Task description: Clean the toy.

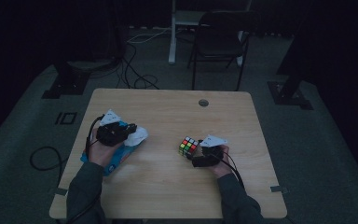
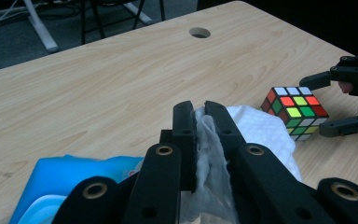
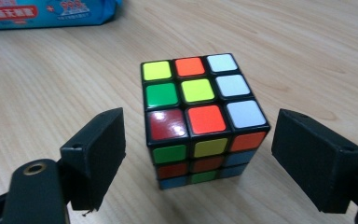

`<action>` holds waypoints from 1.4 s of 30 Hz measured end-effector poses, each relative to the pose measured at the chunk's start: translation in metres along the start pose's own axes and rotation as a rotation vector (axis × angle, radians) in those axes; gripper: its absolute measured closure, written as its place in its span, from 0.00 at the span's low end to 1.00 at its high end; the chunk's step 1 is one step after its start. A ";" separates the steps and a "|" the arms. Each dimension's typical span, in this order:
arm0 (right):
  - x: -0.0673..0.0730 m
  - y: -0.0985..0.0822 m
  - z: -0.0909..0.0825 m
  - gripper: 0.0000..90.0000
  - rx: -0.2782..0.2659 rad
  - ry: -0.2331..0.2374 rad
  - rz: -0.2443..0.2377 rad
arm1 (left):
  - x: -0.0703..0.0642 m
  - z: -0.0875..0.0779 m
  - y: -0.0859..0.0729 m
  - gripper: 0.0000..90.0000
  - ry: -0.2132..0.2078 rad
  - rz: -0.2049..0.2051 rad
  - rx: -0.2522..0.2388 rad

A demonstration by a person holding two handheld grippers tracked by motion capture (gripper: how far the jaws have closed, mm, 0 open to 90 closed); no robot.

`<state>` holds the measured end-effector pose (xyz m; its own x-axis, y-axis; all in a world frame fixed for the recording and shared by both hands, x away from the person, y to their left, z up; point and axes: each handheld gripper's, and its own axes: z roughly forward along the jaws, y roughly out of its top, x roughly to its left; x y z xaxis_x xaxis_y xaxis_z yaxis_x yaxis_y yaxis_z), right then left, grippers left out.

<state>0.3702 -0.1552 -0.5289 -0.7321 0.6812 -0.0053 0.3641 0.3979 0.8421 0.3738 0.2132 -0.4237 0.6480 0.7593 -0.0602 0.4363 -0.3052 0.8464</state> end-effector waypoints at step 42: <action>-0.002 0.017 0.024 0.36 0.087 0.030 -0.102 | -0.024 0.054 0.008 0.94 -0.120 0.025 0.040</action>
<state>0.3922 -0.1348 -0.5275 -0.7842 0.6165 -0.0711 0.3345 0.5164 0.7883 0.3950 0.1617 -0.4440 0.7280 0.6776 -0.1042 0.4422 -0.3480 0.8266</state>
